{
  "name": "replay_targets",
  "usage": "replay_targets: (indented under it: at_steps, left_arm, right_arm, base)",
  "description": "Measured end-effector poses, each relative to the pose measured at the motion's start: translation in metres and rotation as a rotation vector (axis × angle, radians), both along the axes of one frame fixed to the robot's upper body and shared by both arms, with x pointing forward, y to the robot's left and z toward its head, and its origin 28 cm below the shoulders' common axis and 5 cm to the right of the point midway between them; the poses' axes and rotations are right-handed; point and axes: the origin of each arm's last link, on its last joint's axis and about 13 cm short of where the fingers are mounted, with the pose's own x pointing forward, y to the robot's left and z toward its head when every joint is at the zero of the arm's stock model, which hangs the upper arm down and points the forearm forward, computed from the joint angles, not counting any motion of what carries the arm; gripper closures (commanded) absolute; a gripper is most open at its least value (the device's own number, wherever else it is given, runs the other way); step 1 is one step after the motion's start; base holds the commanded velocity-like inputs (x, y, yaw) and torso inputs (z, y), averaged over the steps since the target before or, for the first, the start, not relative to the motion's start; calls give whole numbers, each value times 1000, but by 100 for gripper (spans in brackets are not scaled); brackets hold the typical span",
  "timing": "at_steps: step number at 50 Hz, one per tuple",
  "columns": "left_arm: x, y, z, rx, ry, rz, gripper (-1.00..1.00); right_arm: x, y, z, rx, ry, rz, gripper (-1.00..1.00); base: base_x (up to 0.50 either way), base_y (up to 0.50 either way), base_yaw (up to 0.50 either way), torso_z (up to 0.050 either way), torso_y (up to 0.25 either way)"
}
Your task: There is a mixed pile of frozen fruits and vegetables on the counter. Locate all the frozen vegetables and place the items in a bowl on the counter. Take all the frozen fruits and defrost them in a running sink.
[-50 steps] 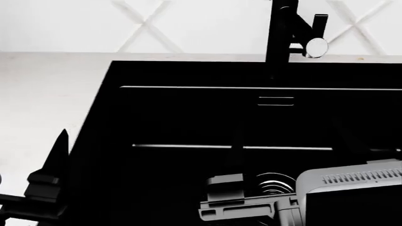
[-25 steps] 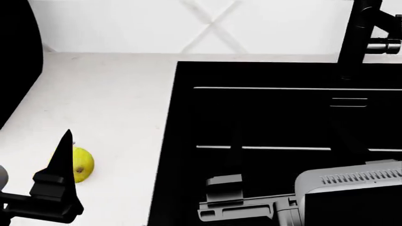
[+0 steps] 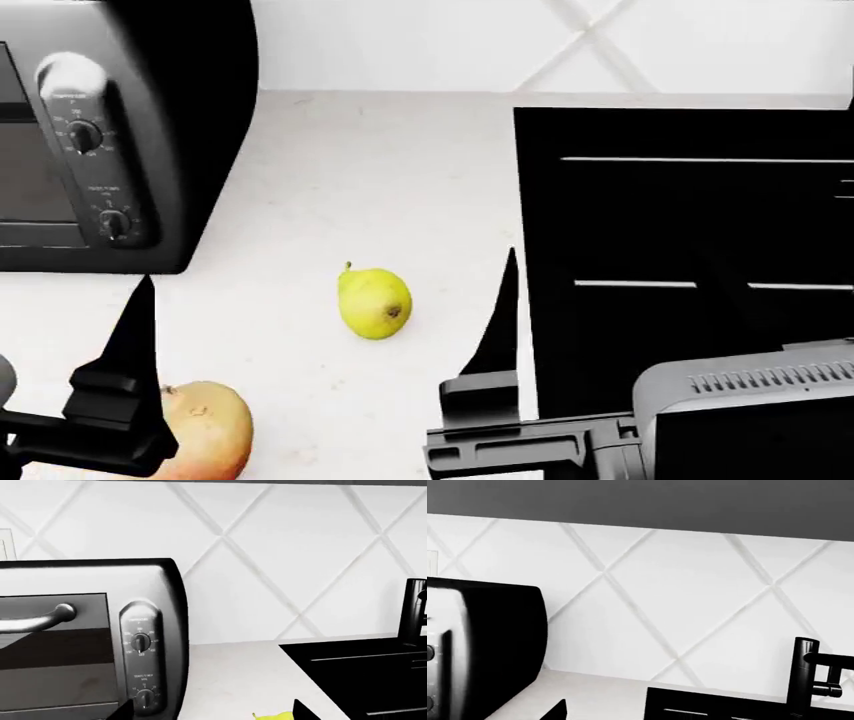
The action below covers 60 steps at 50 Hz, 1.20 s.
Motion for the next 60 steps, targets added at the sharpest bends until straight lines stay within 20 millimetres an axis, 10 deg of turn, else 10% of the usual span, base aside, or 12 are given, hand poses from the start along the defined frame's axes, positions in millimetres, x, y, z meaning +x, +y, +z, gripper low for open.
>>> replay_targets:
  at_steps: [26, 60]
  left_arm:
    - [2, 1, -4, -9, 18, 4, -100]
    - [2, 5, -4, -5, 20, 14, -100]
  right_arm:
    - [6, -1, 1, 29, 61, 16, -100]
    - [76, 6, 43, -110, 375, 391, -100]
  base:
    - [0, 0, 0, 0, 0]
    - [0, 0, 0, 0, 0]
